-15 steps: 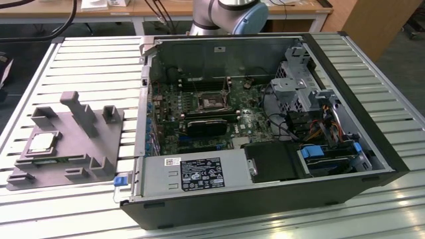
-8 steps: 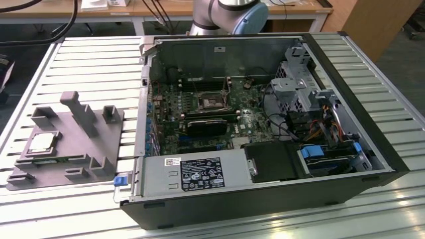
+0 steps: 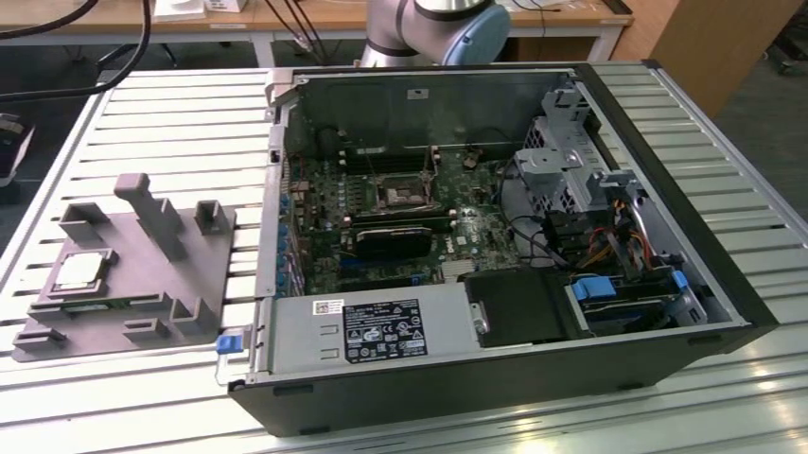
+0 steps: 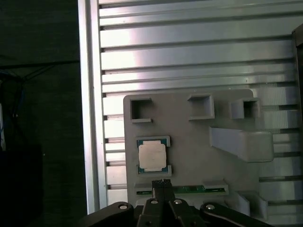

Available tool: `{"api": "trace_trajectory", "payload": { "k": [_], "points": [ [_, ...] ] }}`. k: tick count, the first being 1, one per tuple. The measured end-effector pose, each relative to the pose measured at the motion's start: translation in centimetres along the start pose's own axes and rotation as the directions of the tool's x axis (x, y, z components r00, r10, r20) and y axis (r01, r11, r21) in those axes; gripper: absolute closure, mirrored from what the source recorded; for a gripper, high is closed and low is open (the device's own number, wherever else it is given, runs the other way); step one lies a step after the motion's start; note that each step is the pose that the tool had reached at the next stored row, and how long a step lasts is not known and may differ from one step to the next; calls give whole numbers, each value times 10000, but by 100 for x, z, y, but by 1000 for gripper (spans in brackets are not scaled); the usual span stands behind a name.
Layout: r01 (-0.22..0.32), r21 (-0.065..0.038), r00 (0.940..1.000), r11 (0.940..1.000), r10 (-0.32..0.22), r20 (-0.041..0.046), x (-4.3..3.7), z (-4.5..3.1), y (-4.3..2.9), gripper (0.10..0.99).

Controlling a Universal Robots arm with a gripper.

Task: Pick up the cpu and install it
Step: 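Pick up the cpu and move it towards the insertion slot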

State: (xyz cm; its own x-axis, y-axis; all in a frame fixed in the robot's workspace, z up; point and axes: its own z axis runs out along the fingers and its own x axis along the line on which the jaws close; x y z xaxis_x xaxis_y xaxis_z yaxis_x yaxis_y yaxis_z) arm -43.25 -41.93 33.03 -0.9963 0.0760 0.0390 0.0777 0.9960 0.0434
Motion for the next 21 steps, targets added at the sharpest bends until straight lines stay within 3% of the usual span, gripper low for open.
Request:
{"api": "trace_trajectory", "payload": {
  "k": [1,4,7,10,13,14,21],
  "points": [
    [0,0,10000,10000,0,0,0,8,-2,973],
    [0,0,10000,10000,0,0,-2,37,-7,796],
    [0,-1,10000,10000,0,2,-2,61,-10,737],
    [2,0,10000,10000,-2,2,-4,98,-17,561],
    [8,0,10000,10000,-8,2,-6,143,-27,506],
    [9,-1,10000,10000,-9,2,-6,160,-28,439],
    [40,-1,10000,10000,-40,1,-5,285,-54,439]
  ]
}}
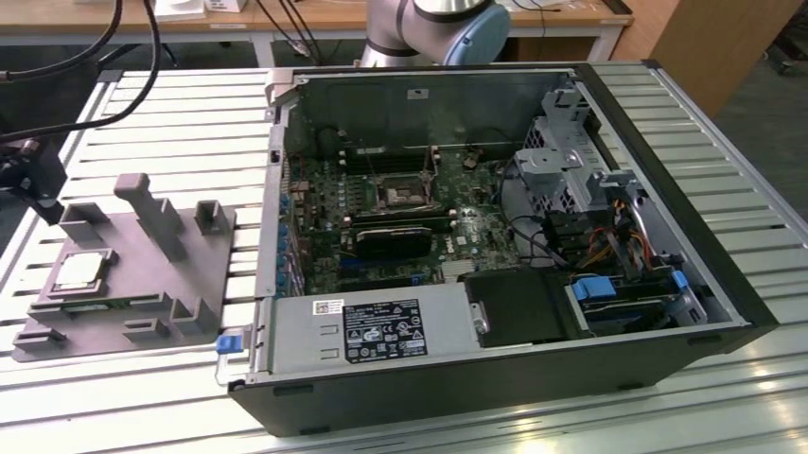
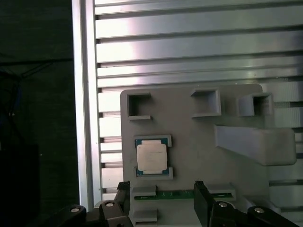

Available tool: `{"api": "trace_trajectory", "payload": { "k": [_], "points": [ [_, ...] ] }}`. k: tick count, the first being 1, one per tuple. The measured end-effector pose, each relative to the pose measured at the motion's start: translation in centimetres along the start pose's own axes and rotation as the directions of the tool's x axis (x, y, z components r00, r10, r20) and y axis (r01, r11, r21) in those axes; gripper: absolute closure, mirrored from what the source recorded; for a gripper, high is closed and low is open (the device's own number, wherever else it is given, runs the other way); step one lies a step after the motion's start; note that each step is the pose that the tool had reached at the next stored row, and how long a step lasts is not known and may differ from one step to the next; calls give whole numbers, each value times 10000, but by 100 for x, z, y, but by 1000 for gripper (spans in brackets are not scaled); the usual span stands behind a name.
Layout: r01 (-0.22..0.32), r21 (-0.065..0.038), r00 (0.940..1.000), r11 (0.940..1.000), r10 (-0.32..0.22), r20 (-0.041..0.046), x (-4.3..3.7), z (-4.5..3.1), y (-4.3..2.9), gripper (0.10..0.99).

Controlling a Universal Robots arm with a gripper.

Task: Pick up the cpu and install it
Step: 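Pick up the cpu and move it towards the insertion slot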

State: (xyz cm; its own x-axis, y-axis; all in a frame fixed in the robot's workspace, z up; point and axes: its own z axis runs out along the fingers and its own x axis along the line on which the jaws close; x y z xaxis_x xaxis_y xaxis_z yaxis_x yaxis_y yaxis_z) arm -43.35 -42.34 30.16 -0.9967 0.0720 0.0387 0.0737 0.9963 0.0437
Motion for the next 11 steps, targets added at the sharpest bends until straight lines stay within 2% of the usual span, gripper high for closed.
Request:
{"api": "trace_trajectory", "payload": {
  "k": [7,8,11],
  "points": [
    [10,0,10000,10000,-10,4,0,83,-20,427],
    [11,1,10000,10000,-11,3,0,93,-22,369],
    [11,0,10000,10000,-11,4,-1,113,-26,369]
  ]
}}
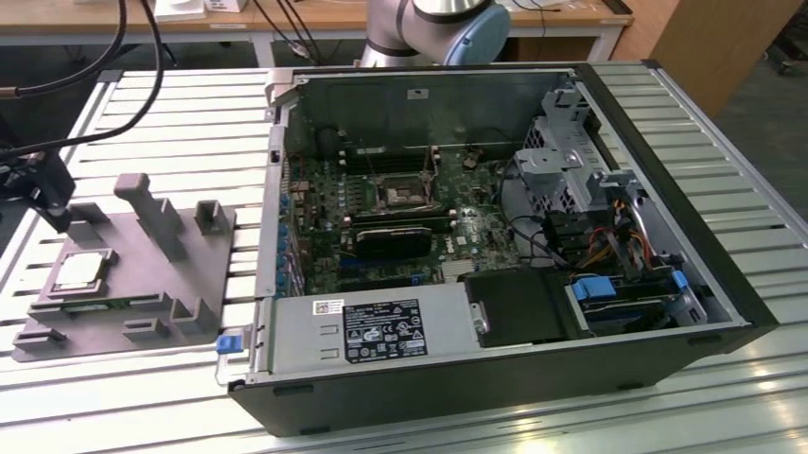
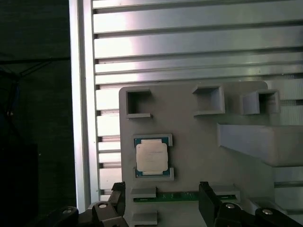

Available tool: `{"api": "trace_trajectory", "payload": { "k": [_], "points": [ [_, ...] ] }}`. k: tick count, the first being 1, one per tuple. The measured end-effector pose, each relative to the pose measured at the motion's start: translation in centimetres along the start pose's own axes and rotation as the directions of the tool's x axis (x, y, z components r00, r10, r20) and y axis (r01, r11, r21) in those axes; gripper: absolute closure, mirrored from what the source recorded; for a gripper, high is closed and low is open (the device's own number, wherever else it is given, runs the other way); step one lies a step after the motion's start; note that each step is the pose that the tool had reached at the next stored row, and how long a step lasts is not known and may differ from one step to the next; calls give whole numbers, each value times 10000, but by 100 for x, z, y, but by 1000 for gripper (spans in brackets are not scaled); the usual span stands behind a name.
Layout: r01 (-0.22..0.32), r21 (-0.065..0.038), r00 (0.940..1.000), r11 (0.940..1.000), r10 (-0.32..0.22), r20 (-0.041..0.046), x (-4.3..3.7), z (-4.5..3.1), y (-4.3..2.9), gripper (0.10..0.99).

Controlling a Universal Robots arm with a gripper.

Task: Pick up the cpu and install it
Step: 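Pick up the cpu and move it towards the insertion slot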

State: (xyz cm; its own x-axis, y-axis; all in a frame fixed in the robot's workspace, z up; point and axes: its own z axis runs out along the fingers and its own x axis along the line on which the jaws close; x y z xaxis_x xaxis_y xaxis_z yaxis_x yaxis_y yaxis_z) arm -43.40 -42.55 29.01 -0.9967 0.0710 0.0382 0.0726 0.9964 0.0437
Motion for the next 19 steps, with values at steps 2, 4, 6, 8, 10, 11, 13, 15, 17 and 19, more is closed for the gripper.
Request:
{"api": "trace_trajectory", "payload": {
  "k": [2,4,6,8,10,11,13,15,17,19],
  "points": [
    [1,0,10000,10000,-1,0,-1,11,-2,369],
    [0,0,10000,10000,0,0,-1,23,-4,369],
    [0,0,10000,10000,0,1,-1,39,-6,369],
    [1,-1,10000,10000,-1,1,-1,58,-7,369],
    [0,0,10000,10000,0,1,-2,71,-8,369],
    [0,0,10000,10000,0,1,-2,77,-8,369],
    [0,0,10000,10000,0,0,-2,85,-8,369],
    [0,0,10000,10000,0,0,-3,94,-9,369],
    [0,-4,10000,10000,0,0,-3,103,-9,369],
    [1,-8,10000,10000,-1,0,-3,109,-9,369]
  ]
}}
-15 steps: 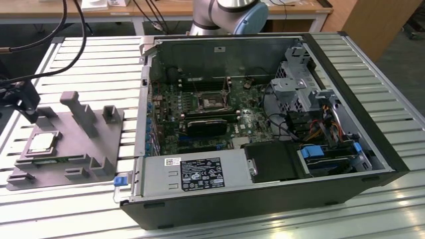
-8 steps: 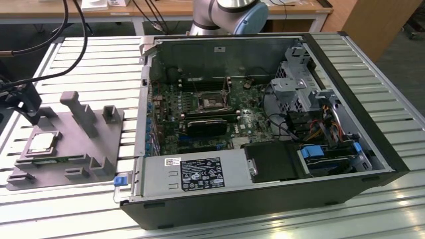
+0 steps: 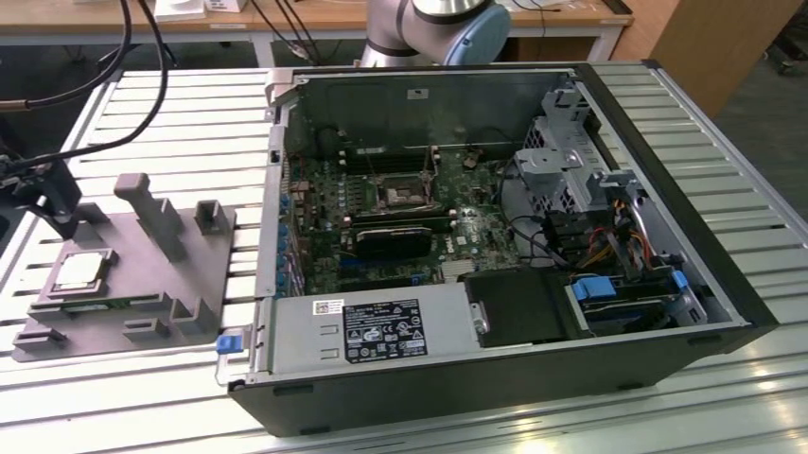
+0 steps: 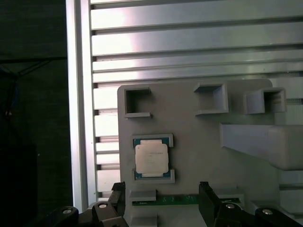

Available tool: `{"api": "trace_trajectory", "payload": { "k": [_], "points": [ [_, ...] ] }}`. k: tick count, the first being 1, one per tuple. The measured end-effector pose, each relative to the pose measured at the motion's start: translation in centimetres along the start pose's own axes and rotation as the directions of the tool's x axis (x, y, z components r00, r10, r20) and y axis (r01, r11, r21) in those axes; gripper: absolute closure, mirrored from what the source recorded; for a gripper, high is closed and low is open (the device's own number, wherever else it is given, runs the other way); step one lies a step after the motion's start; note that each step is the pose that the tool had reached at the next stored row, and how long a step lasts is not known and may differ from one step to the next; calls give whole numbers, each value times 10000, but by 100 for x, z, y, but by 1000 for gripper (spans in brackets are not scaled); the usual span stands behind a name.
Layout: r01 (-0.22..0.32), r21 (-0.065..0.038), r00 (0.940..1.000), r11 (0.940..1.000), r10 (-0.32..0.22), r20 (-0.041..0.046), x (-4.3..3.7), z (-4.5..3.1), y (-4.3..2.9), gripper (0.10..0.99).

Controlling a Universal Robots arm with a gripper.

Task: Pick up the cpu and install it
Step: 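Pick up the cpu and move it towards the insertion slot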

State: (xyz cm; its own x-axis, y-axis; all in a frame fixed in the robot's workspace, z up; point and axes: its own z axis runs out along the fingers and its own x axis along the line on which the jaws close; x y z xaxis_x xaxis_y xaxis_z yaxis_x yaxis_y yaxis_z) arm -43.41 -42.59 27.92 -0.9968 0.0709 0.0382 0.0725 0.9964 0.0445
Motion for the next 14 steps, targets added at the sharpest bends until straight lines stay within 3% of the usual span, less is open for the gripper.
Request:
{"api": "trace_trajectory", "payload": {
  "k": [14],
  "points": [
    [0,-11,10000,10000,0,0,-2,48,-4,369]
  ]
}}
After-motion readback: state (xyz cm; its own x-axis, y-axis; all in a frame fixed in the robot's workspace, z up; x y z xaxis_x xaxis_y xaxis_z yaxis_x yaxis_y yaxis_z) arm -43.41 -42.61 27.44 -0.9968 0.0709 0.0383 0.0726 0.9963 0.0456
